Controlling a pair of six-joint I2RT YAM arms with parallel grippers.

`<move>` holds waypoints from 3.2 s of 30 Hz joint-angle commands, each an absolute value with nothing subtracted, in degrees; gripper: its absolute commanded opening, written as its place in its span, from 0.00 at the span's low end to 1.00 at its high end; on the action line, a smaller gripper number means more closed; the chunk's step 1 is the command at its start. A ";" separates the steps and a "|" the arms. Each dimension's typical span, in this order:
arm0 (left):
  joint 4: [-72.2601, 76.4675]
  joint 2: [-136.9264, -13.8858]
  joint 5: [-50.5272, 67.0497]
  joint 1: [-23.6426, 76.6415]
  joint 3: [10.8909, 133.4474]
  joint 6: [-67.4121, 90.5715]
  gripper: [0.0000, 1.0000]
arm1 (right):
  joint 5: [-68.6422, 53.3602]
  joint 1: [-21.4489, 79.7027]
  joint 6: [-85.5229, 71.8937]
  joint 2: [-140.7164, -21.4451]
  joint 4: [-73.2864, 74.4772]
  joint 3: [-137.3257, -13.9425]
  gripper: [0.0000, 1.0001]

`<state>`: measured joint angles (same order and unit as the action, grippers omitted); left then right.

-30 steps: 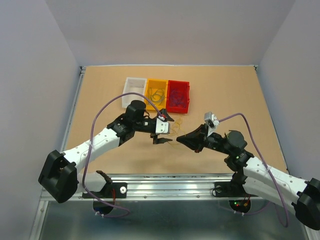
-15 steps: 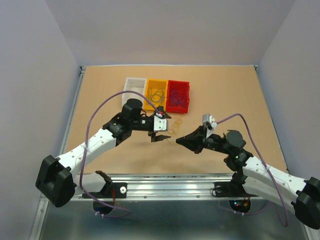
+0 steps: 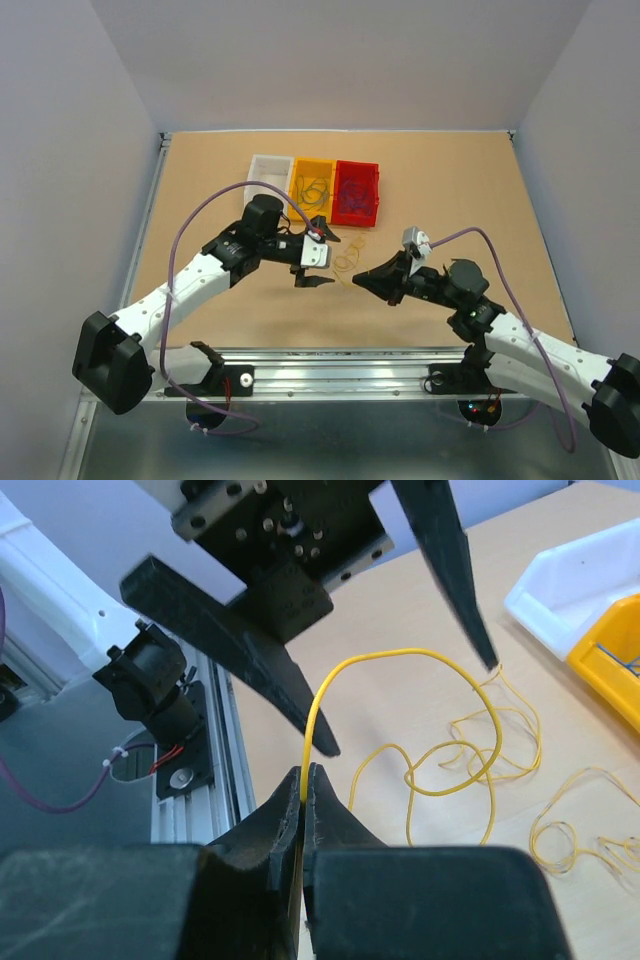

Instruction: Untangle the cables

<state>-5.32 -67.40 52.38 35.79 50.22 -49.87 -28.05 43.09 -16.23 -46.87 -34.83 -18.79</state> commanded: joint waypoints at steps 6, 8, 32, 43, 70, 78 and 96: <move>-8.10 -68.73 52.57 40.25 50.01 -53.63 0.98 | -27.95 42.98 -15.82 -43.69 -37.00 -19.25 0.01; -3.46 -69.52 50.90 40.78 49.40 -51.08 0.98 | -28.74 42.98 -15.82 -43.42 -37.44 -19.07 0.01; 1.67 -73.30 48.25 41.48 49.57 -45.97 0.43 | -30.06 43.07 -16.61 -43.68 -39.46 -18.72 0.01; 0.53 -71.89 49.75 41.48 49.31 -47.28 0.19 | -28.92 43.07 -16.87 -44.03 -39.55 -18.72 0.00; 24.95 -78.48 3.08 23.12 55.11 -16.88 0.00 | 5.10 42.98 -20.04 -32.78 -35.86 -13.54 0.85; 29.97 -86.83 0.53 17.06 57.82 -17.31 0.00 | 5.01 42.98 -20.04 -32.96 -35.68 -13.71 0.85; 2.56 -108.19 5.28 14.50 79.18 -15.38 0.00 | 6.77 42.98 -19.25 -28.74 -32.00 -13.36 0.86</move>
